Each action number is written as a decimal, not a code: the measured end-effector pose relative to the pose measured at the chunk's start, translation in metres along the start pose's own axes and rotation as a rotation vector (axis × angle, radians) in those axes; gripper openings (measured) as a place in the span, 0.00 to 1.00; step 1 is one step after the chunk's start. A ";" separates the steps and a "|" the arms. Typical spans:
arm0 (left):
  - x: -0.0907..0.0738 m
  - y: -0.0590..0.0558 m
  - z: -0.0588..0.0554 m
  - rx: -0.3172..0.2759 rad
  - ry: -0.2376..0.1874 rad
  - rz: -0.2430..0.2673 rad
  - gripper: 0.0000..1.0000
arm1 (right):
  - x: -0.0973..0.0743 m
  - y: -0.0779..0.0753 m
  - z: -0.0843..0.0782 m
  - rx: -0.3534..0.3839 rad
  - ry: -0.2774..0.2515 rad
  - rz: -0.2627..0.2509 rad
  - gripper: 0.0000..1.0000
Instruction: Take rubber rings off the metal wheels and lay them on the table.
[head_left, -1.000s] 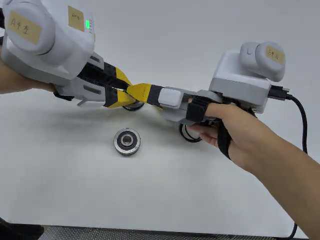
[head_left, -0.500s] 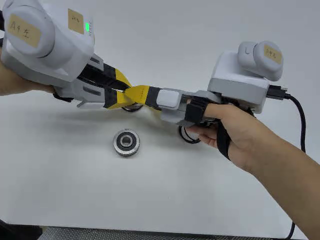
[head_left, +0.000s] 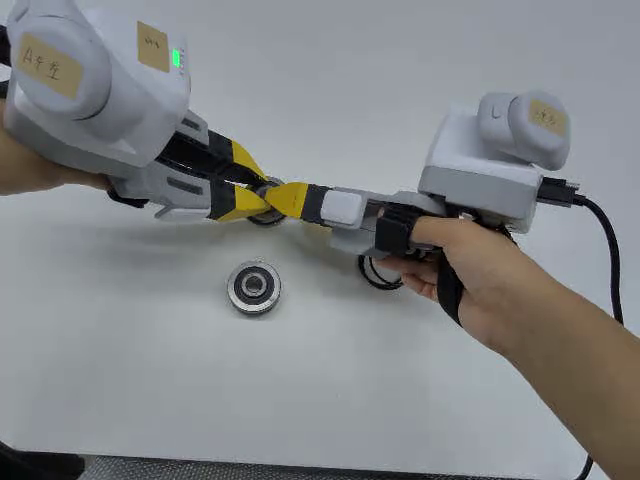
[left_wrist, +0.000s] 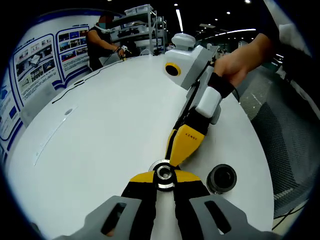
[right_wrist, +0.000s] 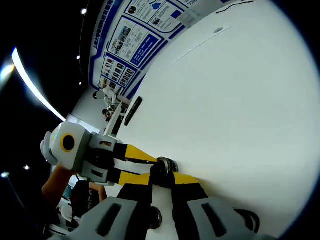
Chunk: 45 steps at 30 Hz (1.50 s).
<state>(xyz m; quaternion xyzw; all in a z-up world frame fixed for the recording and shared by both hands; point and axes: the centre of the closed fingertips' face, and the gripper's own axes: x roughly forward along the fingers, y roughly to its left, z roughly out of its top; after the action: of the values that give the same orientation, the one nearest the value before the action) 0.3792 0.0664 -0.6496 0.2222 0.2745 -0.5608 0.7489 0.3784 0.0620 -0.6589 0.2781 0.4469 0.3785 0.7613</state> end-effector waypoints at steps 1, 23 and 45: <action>0.000 0.000 0.000 0.000 0.000 0.000 0.12 | 0.000 -0.002 0.000 0.003 0.000 -0.005 0.12; 0.001 0.003 -0.003 -0.001 0.000 -0.004 0.12 | -0.002 -0.003 0.001 0.028 0.007 0.010 0.04; 0.001 0.003 -0.005 -0.002 0.008 0.003 0.12 | 0.000 0.000 0.005 -0.016 -0.015 -0.057 0.01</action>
<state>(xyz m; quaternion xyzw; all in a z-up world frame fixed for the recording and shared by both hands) 0.3817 0.0695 -0.6542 0.2241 0.2777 -0.5586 0.7487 0.3832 0.0615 -0.6571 0.2621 0.4458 0.3583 0.7773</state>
